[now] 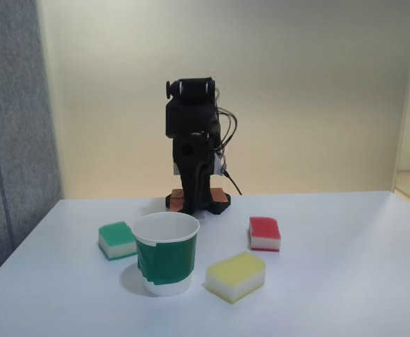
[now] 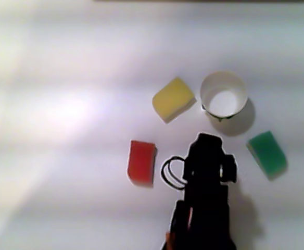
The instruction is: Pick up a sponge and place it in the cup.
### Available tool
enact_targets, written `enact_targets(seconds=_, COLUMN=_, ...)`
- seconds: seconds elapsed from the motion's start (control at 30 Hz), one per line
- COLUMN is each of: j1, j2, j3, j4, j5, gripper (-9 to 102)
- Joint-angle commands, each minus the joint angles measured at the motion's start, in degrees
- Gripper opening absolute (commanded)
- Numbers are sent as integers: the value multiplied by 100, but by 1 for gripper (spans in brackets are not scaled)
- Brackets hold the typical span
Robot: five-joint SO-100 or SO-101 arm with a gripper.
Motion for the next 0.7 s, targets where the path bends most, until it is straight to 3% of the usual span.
enact_targets(seconds=0.0, j1=-167, j2=-650, j3=-835, j4=167, j5=105, gripper=0)
enact_targets(seconds=0.27, j1=-1811, j2=-2118, j3=-2408, j4=1107, j5=439, gripper=0)
enact_targets(seconds=0.53, j1=-3103, j2=-3920, j3=-3814, j4=1239, j5=888, gripper=0)
enact_targets(seconds=0.67, j1=-3516, j2=-4597, j3=-4315, j4=1055, j5=0, gripper=0)
